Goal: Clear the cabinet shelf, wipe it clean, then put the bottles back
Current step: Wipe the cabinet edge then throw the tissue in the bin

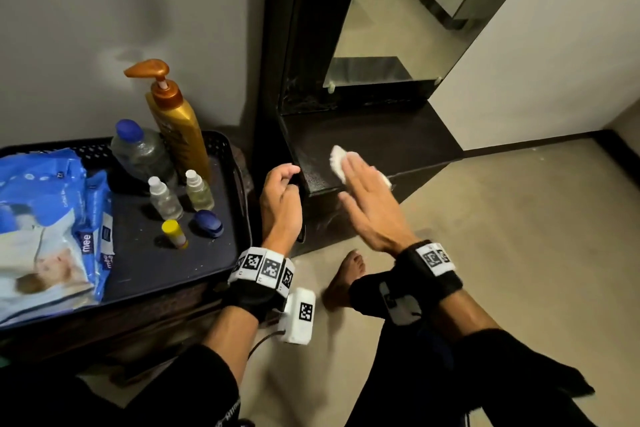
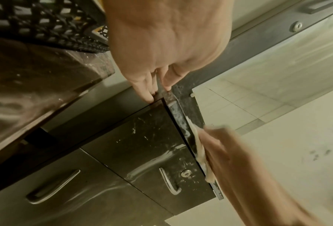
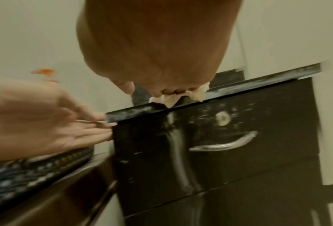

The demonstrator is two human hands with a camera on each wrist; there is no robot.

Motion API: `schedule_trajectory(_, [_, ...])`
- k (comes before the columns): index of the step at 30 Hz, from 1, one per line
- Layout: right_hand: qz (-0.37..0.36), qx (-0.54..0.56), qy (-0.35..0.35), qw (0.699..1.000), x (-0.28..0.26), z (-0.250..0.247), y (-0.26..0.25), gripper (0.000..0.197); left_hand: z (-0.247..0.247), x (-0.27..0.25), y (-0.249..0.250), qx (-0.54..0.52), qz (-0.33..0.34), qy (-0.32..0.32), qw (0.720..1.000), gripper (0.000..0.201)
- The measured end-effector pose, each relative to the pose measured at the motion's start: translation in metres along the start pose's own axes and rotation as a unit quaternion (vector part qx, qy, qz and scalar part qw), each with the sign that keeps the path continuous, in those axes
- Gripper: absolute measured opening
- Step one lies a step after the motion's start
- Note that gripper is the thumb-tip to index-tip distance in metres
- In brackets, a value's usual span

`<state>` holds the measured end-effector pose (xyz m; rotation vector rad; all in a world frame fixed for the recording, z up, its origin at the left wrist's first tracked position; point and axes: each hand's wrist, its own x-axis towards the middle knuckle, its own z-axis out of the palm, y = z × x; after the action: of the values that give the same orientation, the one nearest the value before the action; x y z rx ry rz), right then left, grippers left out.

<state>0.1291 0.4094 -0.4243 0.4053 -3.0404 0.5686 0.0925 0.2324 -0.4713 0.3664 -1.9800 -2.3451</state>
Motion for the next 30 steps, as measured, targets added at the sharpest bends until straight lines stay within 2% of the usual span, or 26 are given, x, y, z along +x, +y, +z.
schedule_trajectory(2, [0.102,-0.006,0.051,0.993,-0.001,-0.018,0.050,0.070,0.000,-0.008,0.003,0.024,-0.010,-0.016,1.000,0.041])
schedule_trajectory(4, [0.209,-0.022,0.091,0.973,0.012,-0.036,0.108,0.081,-0.002,-0.015,0.005,0.045,-0.013,-0.035,0.998,0.044])
schedule_trajectory(6, [0.294,-0.039,0.086,0.951,0.030,-0.048,0.151,0.092,-0.004,-0.022,0.006,0.054,-0.012,-0.049,0.997,0.046])
schedule_trajectory(8, [0.336,-0.030,0.069,0.939,0.046,-0.052,0.159,0.100,-0.005,-0.027,0.005,0.064,-0.017,-0.051,0.996,0.048])
schedule_trajectory(9, [0.339,-0.028,0.074,0.937,0.053,-0.051,0.149,0.097,-0.005,-0.030,0.005,0.066,-0.024,-0.049,0.996,0.048])
schedule_trajectory(11, [0.276,-0.019,0.082,0.958,0.057,-0.044,0.107,0.079,-0.006,-0.034,0.005,0.069,-0.034,-0.049,0.996,0.048])
schedule_trajectory(14, [0.060,0.028,0.076,0.995,0.034,-0.013,0.025,0.071,-0.007,-0.042,0.006,0.071,-0.049,-0.056,0.995,0.049])
schedule_trajectory(15, [-0.005,0.041,0.066,0.997,0.023,0.001,0.002,0.071,-0.008,-0.045,0.005,0.070,-0.049,-0.055,0.995,0.048])
schedule_trajectory(17, [-0.063,0.070,0.052,0.994,0.006,0.022,-0.032,0.070,-0.012,-0.055,0.006,0.070,-0.047,-0.058,0.995,0.048])
schedule_trajectory(19, [-0.059,0.103,0.075,0.990,-0.003,0.033,-0.046,0.069,-0.021,-0.072,0.014,0.063,-0.041,-0.054,0.996,0.044])
schedule_trajectory(22, [-0.010,0.137,0.128,0.982,-0.002,0.028,-0.050,0.065,-0.042,-0.102,0.028,0.029,-0.034,-0.040,0.998,0.034])
schedule_trajectory(25, [-0.015,0.155,0.136,0.978,-0.006,0.022,-0.071,0.057,-0.077,-0.130,0.033,0.020,-0.020,-0.026,0.999,0.023])
schedule_trajectory(28, [-0.018,0.210,0.138,0.968,-0.017,0.026,-0.101,0.042,-0.113,-0.149,0.028,0.039,-0.020,-0.005,0.999,0.027])
schedule_trajectory(30, [0.002,0.281,0.153,0.947,-0.025,0.028,-0.123,0.037,-0.140,-0.158,0.024,0.041,-0.022,0.022,0.999,0.028])
